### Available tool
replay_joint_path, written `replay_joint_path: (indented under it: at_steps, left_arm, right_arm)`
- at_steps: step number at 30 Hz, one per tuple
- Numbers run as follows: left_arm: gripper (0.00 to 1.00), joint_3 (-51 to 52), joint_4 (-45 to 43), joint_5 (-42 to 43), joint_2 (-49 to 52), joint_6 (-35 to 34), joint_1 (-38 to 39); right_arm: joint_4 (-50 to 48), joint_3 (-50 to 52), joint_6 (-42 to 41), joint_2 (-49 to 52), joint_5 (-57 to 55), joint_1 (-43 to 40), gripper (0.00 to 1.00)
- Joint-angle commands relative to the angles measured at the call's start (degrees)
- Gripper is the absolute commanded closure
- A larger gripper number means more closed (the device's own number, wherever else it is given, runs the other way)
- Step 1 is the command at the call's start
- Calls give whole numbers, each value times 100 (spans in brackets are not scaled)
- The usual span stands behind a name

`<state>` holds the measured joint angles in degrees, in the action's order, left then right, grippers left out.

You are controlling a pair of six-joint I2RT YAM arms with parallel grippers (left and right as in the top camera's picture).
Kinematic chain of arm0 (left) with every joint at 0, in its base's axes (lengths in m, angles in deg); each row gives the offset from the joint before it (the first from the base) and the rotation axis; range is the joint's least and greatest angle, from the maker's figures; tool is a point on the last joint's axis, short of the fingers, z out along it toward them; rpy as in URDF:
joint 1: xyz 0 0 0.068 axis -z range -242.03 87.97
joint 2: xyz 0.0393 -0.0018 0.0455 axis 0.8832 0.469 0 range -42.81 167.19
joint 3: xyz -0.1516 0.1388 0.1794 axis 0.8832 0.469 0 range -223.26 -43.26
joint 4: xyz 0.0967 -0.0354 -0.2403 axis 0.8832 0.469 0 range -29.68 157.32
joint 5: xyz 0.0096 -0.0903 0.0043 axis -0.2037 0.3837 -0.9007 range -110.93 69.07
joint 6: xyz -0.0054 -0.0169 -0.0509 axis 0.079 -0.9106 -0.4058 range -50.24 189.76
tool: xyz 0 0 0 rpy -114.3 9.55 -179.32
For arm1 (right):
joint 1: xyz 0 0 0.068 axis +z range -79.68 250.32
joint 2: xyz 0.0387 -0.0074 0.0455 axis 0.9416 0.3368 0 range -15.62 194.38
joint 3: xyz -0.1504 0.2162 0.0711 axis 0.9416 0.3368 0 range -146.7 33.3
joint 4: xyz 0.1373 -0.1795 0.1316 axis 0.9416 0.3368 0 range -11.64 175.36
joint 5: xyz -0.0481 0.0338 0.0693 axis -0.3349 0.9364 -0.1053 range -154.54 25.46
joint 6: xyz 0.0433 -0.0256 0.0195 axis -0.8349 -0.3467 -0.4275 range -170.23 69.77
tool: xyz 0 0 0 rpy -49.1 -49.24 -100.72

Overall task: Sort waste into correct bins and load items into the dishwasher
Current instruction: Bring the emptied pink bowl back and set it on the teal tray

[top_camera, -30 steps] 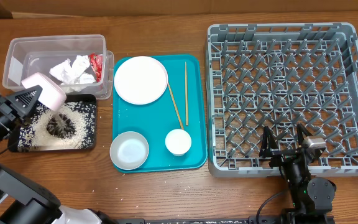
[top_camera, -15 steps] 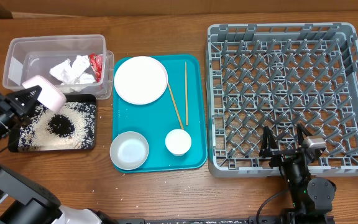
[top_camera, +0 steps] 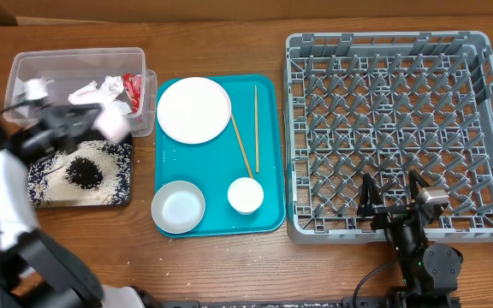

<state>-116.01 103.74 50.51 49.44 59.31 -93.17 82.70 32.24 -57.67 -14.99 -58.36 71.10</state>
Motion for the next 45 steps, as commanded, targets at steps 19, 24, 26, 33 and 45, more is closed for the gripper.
replay_joint_path:
  at_steps: [19,24,26,33,45]
  left_arm:
    - [96,-199,737,-6784,374,-92,5047]
    - [96,-199,938,-6931,754,-92,5217]
    - [96,-199,970,-6931,890,-92,5219]
    - [87,-199,1003,-6887,1119,-94,5219]
    - [59,-560,1193,-6883,1113,-15,5222]
  right_arm:
    - [-24,61,2,-46,35,11,0]
    - [-24,61,2,-46,35,11,0]
    - [-24,61,2,-46,35,11,0]
    - [-24,61,2,-46,35,11,0]
    - [-24,61,2,-46,35,11,0]
